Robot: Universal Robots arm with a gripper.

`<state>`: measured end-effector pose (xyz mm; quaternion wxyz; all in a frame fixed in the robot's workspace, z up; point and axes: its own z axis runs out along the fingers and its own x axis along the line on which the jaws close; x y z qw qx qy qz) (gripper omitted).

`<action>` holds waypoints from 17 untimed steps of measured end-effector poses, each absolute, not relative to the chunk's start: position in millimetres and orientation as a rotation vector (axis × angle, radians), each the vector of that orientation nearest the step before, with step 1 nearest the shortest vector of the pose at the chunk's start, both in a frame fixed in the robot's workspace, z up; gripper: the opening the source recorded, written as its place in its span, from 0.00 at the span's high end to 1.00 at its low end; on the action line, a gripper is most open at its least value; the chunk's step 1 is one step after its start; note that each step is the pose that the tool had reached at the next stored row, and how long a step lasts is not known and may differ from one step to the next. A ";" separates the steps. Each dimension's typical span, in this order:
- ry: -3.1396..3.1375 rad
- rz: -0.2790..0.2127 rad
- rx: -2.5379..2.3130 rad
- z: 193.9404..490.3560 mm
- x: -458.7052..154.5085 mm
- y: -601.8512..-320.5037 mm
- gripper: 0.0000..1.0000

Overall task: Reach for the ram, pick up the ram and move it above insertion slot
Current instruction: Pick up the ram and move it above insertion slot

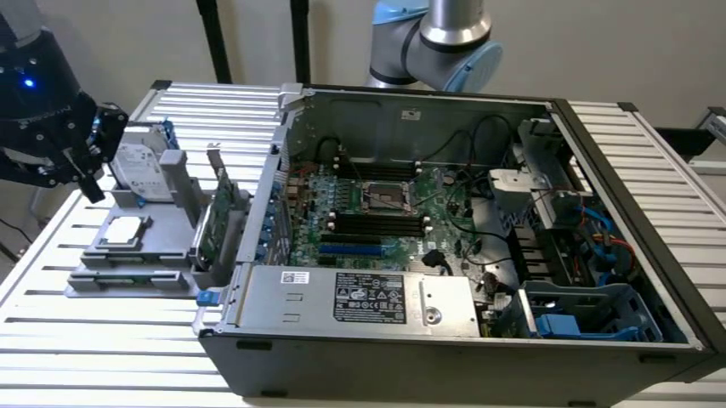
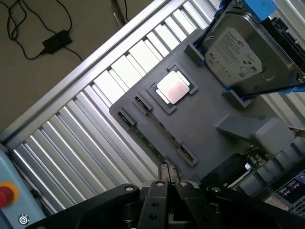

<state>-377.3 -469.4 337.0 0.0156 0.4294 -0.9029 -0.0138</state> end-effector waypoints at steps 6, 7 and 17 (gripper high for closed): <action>-2.730 -0.040 1.487 337.0 -377.3 -469.4 0.89; -2.716 -0.040 1.512 337.0 -377.3 -469.4 0.89; -2.567 -0.035 1.750 337.0 -377.3 -469.4 0.89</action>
